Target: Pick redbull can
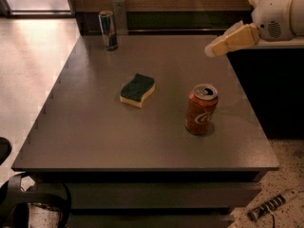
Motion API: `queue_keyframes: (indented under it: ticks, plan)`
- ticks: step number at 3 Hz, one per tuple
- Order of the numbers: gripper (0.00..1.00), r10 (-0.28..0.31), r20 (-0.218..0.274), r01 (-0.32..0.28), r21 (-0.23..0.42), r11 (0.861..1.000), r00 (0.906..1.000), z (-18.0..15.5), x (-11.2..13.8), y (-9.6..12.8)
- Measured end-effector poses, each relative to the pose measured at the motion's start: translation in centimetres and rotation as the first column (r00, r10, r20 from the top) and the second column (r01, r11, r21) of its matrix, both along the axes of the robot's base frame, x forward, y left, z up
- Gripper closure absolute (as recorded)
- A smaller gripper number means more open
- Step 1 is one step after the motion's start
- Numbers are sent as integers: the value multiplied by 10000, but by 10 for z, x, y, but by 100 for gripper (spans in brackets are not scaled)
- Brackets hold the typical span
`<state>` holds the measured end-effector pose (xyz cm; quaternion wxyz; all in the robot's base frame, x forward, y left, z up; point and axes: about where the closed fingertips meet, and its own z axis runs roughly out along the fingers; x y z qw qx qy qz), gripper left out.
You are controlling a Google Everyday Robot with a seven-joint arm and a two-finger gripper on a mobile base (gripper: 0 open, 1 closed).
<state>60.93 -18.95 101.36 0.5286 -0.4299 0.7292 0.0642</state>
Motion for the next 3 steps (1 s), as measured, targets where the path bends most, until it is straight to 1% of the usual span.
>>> queue_keyframes:
  ticks: [1,2,3]
  plan:
    - [0,70,955,-194,1299,9913,9954,15,48,32]
    - [0,72,955,-196,1299,9913,9954,15,48,32]
    - [0,161,939,-311,1606,9865,9955,12,62,44]
